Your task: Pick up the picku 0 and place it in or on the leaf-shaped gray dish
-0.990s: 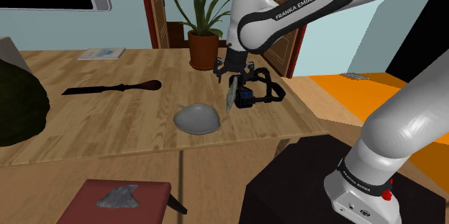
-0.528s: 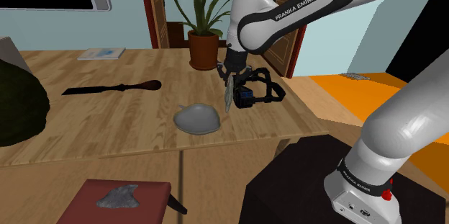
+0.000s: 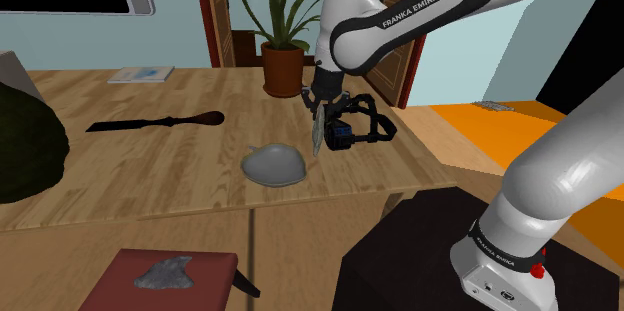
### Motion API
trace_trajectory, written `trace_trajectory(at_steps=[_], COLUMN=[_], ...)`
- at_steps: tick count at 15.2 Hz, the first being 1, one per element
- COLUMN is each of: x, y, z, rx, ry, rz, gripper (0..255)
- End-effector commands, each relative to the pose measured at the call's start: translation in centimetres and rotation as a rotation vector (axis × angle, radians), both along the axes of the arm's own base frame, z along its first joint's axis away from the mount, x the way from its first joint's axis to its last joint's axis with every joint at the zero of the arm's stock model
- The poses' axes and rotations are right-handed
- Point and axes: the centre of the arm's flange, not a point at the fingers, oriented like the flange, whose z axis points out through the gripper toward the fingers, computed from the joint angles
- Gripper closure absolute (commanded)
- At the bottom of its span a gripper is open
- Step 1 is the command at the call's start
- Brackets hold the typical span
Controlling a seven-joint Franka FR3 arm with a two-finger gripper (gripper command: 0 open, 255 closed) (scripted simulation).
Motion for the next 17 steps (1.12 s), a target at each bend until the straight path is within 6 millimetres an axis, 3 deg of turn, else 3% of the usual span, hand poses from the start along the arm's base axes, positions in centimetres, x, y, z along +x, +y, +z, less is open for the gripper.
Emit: trace_trajectory(at_steps=[1,17], x=[0.0,0.0], y=[0.0,0.0], z=[0.5,8.9], rx=[0.000,0.000], ry=[0.001,0.001], rz=[0.000,0.000], gripper=[255,255])
